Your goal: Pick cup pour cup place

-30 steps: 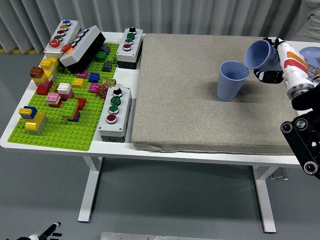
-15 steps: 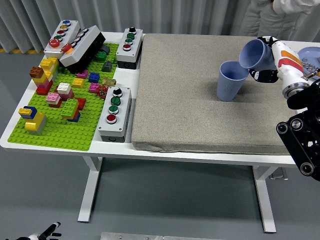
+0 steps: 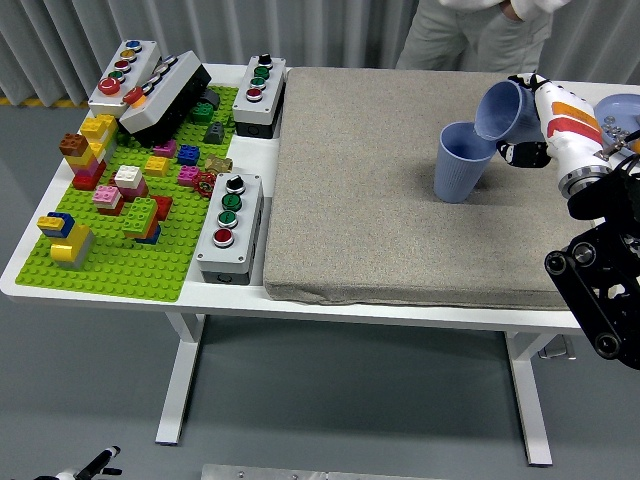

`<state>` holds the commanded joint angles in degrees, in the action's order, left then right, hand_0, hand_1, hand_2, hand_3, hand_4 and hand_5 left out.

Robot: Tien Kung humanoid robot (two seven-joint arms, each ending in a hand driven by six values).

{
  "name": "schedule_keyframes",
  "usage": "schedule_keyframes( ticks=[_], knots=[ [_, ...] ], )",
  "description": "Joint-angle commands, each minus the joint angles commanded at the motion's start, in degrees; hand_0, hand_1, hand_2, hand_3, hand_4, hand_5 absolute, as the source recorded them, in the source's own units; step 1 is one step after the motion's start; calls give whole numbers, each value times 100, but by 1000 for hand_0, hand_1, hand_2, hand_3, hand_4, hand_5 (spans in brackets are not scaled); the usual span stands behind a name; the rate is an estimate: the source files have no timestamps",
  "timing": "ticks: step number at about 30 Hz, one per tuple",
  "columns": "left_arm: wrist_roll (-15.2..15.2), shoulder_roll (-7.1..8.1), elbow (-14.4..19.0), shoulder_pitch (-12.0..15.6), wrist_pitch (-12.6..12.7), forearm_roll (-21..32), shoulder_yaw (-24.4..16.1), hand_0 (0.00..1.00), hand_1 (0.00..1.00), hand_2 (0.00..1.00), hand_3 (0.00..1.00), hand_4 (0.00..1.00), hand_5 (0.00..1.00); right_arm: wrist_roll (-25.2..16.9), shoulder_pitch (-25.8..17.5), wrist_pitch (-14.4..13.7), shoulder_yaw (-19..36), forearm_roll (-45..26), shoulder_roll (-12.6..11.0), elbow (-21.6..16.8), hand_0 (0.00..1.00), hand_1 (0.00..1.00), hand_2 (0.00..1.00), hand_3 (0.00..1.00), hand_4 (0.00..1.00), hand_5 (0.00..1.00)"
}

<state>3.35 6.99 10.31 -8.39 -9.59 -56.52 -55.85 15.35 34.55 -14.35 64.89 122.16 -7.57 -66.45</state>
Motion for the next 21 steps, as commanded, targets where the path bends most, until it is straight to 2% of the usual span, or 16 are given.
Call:
schedule_keyframes(
  ticks=[21],
  knots=[
    [1,5,0,-20,3,-14,-37,845,829,868,779,640,984,114,34,14,-140,266,-47,-53,817,691,583,689,757,163]
  ],
)
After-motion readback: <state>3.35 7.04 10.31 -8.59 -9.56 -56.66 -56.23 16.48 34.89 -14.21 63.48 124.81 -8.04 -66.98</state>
